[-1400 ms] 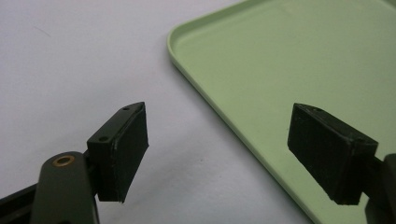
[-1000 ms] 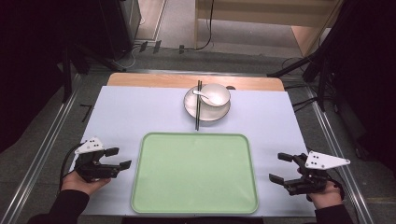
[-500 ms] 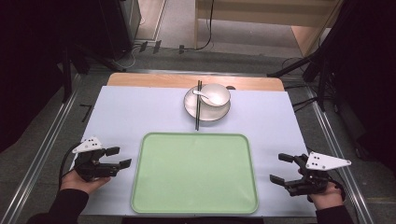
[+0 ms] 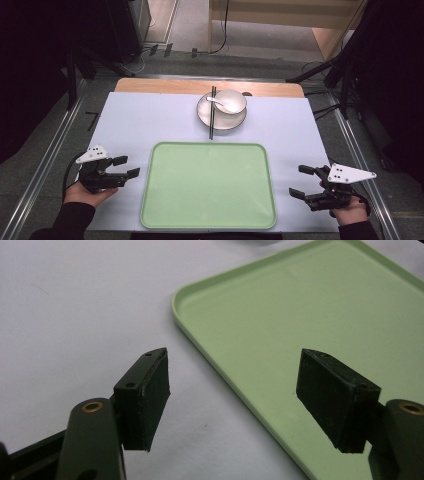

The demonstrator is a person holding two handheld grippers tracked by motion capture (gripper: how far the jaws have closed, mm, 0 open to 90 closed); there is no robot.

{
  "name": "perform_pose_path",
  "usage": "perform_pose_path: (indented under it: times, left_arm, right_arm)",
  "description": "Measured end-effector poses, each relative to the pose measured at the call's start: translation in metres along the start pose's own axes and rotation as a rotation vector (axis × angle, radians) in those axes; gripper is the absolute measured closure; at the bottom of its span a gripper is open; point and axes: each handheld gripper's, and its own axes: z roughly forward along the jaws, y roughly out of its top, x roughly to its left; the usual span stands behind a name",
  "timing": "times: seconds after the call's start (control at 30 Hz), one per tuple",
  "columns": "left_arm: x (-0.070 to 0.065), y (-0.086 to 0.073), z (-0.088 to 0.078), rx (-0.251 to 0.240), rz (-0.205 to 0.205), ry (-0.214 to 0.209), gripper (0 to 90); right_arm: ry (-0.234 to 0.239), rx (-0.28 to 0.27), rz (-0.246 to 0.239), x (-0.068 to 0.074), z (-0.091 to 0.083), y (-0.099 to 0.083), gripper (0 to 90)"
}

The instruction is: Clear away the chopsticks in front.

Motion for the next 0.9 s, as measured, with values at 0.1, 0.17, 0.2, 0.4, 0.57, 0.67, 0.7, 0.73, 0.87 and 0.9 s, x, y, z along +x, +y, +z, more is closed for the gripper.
perform_pose_path:
  times: [0.1,0.17,0.2,0.4,0.57,0.67,0.7,0.73,0.87,0.9]
  left_arm:
    - [0.0,0.002,0.003,0.025,-0.031,0.001,29.6]
    - [0.0,0.005,0.007,0.05,-0.069,0.004,28.7]
    - [0.0,0.006,0.008,0.056,-0.074,0.004,28.8]
    - [0.0,0.012,0.015,0.08,-0.059,-0.004,27.9]
    - [0.002,0.022,0.022,0.1,-0.074,-0.013,25.7]
    - [-0.002,0.03,0.026,0.121,-0.063,-0.005,25.7]
    - [-0.003,0.032,0.027,0.125,-0.06,-0.001,25.8]
    - [-0.003,0.035,0.028,0.132,-0.06,-0.002,25.8]
    - [-0.005,0.047,0.032,0.131,-0.057,-0.016,25.8]
    - [-0.005,0.05,0.033,0.139,-0.056,-0.012,25.8]
  right_arm:
    - [0.001,0.001,-0.003,0.0,0.0,0.0,14.9]
    - [0.001,0.001,-0.003,0.001,0.0,0.0,14.9]
    - [0.0,0.003,-0.006,0.001,0.0,0.0,15.0]
    - [-0.005,0.003,-0.023,0.003,0.001,0.002,15.3]
    - [-0.003,-0.001,-0.022,0.003,0.0,0.002,15.3]
    - [-0.003,-0.001,-0.015,0.001,0.0,0.002,15.3]
    - [-0.006,0.001,-0.008,0.001,0.001,0.002,15.4]
    - [-0.012,0.002,-0.01,0.0,0.001,0.002,15.5]
    - [-0.031,-0.024,-0.014,-0.001,-0.003,0.003,15.4]
    - [-0.035,-0.023,-0.011,-0.001,-0.003,0.003,15.4]
